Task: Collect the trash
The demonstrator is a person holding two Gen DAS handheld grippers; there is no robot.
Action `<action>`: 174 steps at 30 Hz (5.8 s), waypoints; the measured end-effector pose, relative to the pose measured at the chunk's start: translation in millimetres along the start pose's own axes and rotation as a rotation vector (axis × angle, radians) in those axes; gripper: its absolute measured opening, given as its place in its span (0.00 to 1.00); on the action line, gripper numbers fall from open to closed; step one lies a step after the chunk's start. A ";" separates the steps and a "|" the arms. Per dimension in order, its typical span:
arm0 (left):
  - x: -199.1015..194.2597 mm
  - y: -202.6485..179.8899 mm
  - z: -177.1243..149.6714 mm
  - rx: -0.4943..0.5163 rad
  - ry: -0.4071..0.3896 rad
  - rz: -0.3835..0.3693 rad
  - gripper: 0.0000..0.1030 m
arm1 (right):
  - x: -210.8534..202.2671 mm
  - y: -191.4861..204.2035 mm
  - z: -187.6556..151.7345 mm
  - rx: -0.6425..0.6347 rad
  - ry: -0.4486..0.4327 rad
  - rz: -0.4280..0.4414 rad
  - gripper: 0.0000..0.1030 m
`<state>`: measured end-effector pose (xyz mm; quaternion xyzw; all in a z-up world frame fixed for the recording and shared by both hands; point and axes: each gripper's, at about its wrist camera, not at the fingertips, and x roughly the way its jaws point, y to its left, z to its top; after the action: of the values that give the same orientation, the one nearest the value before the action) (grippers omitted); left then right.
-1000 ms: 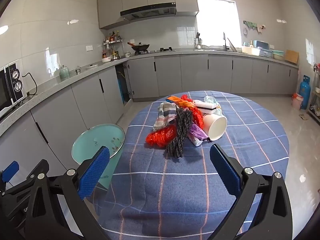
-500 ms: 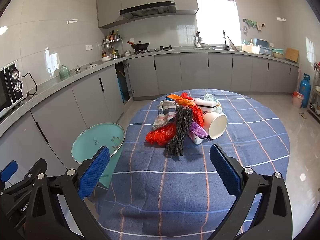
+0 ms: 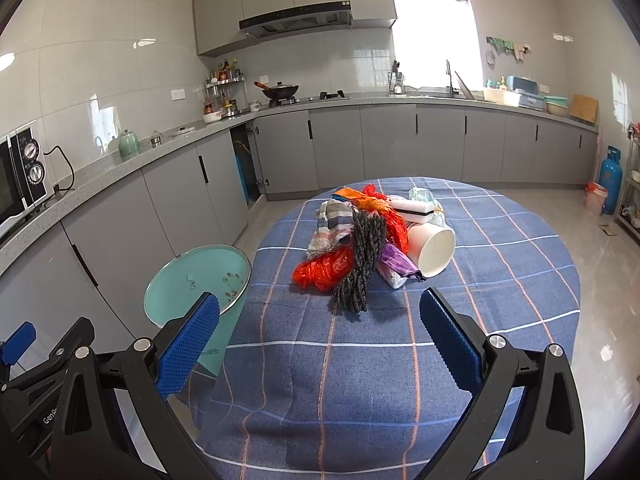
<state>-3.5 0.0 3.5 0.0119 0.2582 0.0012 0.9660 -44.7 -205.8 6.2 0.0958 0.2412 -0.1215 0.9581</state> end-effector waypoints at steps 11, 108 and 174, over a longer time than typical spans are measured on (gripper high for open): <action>1.4 1.4 0.0 0.000 0.005 0.008 0.94 | -0.1 0.7 0.0 -0.002 0.002 0.000 0.96; 90.4 -38.0 -33.2 0.037 0.138 -0.112 0.93 | 84.1 -83.5 -4.7 0.124 0.123 0.084 0.66; 139.5 -170.6 113.2 0.064 0.053 -0.595 0.14 | 110.5 -119.8 93.9 0.209 0.036 0.144 0.15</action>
<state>173.2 -171.9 27.9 -0.0337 0.2756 -0.2899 0.9159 57.5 -363.3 18.9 0.2145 0.2369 -0.0754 0.9445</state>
